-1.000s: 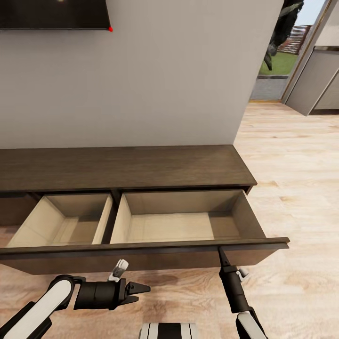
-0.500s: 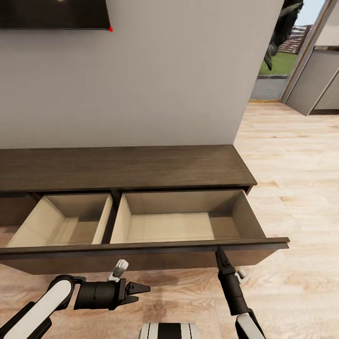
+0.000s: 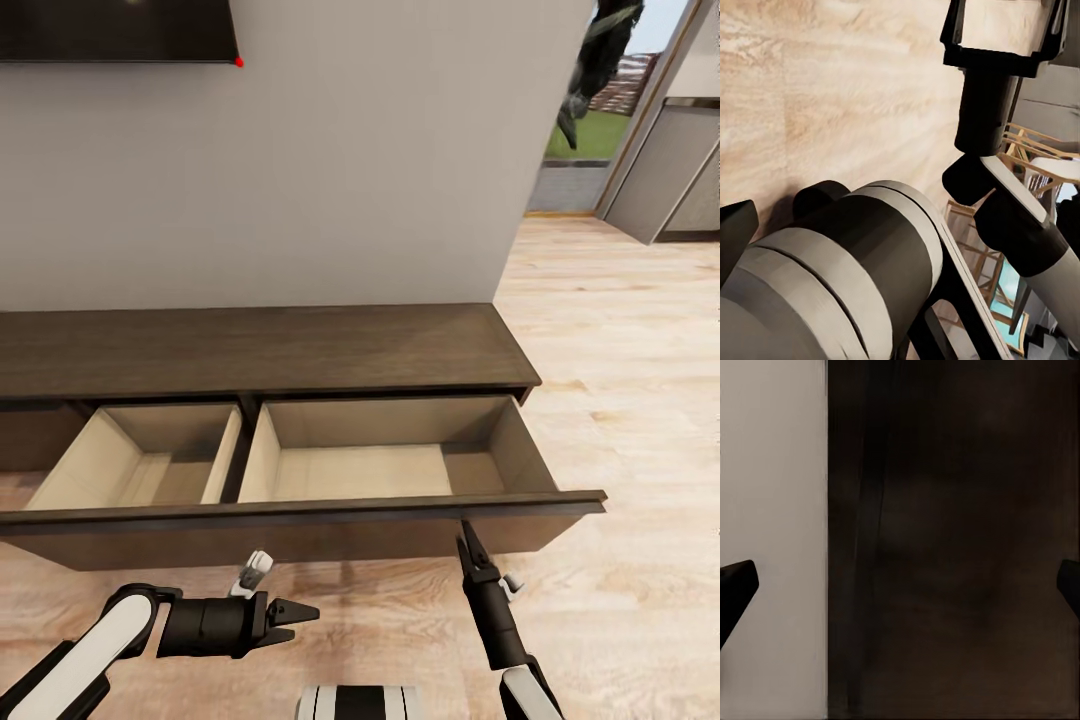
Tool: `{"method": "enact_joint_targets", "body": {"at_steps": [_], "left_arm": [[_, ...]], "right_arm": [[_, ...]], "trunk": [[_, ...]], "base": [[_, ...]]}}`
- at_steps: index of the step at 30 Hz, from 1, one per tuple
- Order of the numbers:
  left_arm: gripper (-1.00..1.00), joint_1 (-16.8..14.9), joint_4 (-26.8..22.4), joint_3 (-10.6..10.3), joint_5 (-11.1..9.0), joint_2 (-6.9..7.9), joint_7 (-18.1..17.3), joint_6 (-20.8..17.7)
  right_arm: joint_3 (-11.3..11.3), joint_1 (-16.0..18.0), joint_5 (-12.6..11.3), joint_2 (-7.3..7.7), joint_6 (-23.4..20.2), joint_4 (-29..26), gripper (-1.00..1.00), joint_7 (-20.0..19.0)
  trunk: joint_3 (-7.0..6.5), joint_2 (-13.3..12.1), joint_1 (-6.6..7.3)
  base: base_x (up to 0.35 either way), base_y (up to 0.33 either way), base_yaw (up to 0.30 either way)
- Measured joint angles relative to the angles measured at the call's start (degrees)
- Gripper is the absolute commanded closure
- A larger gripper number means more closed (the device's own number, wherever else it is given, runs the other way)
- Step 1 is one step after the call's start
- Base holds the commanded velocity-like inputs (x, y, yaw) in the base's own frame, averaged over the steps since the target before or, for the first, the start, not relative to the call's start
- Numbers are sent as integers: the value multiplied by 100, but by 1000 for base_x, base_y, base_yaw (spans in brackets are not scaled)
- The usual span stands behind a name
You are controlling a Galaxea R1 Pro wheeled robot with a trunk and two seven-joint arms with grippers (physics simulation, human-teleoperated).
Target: Place each of the two pumpkins and all three candles from the living room inside a cabinet in the living room (use any cabinet), then make sure every cabinet is closed, and position the cauldron so it is next to a table in the living room.
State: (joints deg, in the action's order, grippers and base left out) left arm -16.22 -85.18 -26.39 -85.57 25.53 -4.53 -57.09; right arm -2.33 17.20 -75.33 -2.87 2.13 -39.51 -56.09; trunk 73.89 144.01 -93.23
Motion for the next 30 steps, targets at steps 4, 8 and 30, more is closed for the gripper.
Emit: {"method": "enact_joint_targets", "body": {"at_steps": [4,8,30], "left_arm": [[-100,0,0,0,1,0,0,0],[-100,0,0,0,2,0,0,0],[-100,0,0,0,8,0,0,0]], "right_arm": [[0,0,0,0,0,0,-100,9],[0,0,0,0,-6,0,-100,10],[29,132,0,0,-330,-8,-100,758]], "trunk": [[0,0,0],[0,0,0],[0,0,1]], "base": [[-204,0,0],[-203,0,0],[-129,0,0]]}}
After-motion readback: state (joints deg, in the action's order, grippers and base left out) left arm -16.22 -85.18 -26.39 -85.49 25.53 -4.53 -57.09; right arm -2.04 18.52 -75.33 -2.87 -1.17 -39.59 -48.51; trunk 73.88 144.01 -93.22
